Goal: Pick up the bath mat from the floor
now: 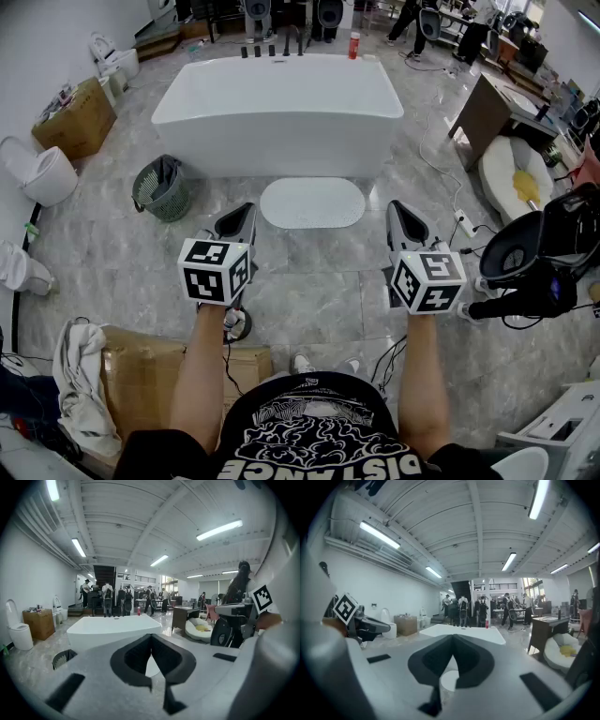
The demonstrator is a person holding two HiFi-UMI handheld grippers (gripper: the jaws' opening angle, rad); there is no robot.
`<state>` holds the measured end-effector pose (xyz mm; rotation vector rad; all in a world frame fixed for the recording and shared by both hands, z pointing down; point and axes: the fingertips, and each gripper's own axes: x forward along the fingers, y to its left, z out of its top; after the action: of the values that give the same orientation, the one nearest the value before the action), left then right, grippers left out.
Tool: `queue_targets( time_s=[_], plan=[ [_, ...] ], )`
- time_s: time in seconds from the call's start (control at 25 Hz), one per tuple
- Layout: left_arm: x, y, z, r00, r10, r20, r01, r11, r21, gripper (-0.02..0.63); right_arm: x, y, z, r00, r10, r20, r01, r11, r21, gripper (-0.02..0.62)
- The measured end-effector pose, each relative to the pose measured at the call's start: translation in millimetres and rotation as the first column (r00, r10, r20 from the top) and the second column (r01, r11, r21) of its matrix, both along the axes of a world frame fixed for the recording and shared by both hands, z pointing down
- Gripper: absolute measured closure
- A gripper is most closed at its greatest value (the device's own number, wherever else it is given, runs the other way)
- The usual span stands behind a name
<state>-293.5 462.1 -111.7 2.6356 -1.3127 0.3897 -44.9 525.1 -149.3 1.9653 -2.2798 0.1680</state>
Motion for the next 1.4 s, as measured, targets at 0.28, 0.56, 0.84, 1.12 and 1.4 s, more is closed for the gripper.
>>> queue_targets(
  time_s=[0.28, 0.56, 0.84, 1.12, 1.4],
  plan=[
    [-3.3, -8.5, -2.7, 1.0, -0.011, -0.025, 0.012, 1.0, 0.019, 0.597, 5.9, -6.6, 2.4, 1.0, 0.019, 0.006, -0.019, 1.0, 0.0, 0.591],
    [-3.9, -21.0, -4.5, 0.999, -0.013, -0.035, 0.014, 0.999, 0.032, 0.571, 10.7, -18.1, 5.0, 0.999, 0.044, -0.014, -0.044, 0.999, -0.002, 0.589],
    [5.5, -42.1, 3.4, 0.999, -0.031, -0.036, 0.033, 0.999, 0.035, 0.528, 24.8, -35.3, 17.1, 0.999, 0.037, 0.001, -0.037, 0.999, -0.004, 0.554],
    [40.9, -79.2, 10.2, 0.999, -0.045, -0.015, 0.045, 0.999, 0.024, 0.505, 60.6, -77.6, 26.5, 1.0, 0.015, 0.025, -0.015, 1.0, -0.014, 0.517],
    [88.4, -138.2, 20.5, 0.997, -0.077, 0.008, 0.077, 0.997, 0.008, 0.474, 113.9, -142.0, 41.9, 0.999, -0.011, 0.05, 0.013, 0.999, -0.04, 0.476]
  ],
)
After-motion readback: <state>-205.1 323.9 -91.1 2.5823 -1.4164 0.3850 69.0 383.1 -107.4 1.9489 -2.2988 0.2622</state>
